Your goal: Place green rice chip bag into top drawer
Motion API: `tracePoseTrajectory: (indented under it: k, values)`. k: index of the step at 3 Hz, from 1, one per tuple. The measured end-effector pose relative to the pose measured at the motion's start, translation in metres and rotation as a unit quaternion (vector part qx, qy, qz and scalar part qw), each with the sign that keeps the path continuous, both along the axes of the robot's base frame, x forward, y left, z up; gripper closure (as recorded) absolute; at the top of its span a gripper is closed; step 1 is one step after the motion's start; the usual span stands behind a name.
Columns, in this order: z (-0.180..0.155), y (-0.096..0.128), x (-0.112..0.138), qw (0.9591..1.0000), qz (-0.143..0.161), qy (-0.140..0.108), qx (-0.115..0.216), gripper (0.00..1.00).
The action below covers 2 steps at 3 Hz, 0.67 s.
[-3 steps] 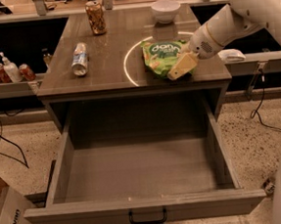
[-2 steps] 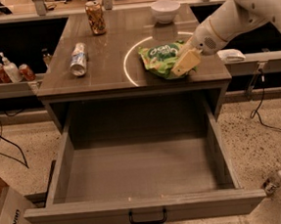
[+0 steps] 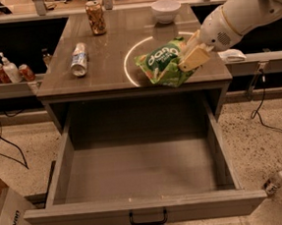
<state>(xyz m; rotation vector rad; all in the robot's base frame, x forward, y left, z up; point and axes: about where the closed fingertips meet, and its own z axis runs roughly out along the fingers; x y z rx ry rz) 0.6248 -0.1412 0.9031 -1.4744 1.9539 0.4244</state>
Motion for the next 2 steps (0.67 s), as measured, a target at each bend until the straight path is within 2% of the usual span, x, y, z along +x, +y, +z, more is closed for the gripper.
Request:
tracePoseTrajectory:
  k: [1,2]
  values:
    - [0.029,0.010,-0.050,0.9984,0.054,-0.011,0.013,1.00]
    - [0.043,0.038,-0.117,0.9899,0.141,-0.002,0.017,1.00]
